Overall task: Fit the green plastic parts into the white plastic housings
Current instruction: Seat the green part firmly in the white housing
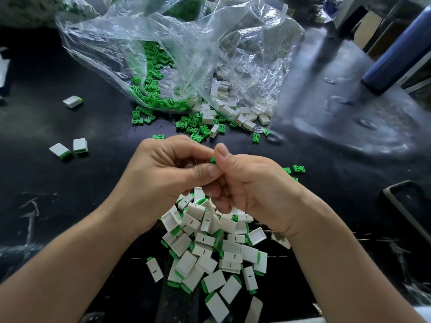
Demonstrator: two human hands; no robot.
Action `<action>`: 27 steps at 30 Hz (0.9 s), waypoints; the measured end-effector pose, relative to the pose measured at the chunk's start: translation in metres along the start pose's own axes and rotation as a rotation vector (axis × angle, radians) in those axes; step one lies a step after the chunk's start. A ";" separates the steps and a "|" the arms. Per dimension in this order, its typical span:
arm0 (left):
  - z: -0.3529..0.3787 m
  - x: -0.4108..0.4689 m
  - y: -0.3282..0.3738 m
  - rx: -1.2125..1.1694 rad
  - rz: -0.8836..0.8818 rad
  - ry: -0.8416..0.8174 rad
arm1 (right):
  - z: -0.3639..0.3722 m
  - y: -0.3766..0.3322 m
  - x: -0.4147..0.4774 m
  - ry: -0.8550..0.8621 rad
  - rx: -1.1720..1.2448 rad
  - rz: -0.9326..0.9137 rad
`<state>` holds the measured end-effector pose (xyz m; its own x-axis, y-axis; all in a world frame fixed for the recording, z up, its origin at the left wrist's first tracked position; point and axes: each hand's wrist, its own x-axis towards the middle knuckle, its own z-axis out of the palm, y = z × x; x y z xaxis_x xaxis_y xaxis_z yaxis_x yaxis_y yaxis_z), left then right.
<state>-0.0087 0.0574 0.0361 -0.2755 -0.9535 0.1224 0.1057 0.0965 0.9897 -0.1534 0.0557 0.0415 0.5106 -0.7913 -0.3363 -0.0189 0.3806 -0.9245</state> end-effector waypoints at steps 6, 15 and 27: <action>0.000 -0.001 0.004 -0.022 0.014 -0.009 | 0.001 -0.002 0.000 -0.006 -0.060 -0.019; -0.005 -0.001 0.004 0.020 -0.089 -0.042 | -0.003 0.000 0.003 0.001 -0.091 0.008; -0.005 -0.002 0.007 0.033 -0.103 -0.071 | -0.005 0.000 0.001 0.002 -0.181 -0.052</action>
<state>-0.0022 0.0580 0.0428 -0.3502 -0.9364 0.0233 0.0418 0.0092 0.9991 -0.1573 0.0526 0.0405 0.5130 -0.8090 -0.2871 -0.1466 0.2470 -0.9579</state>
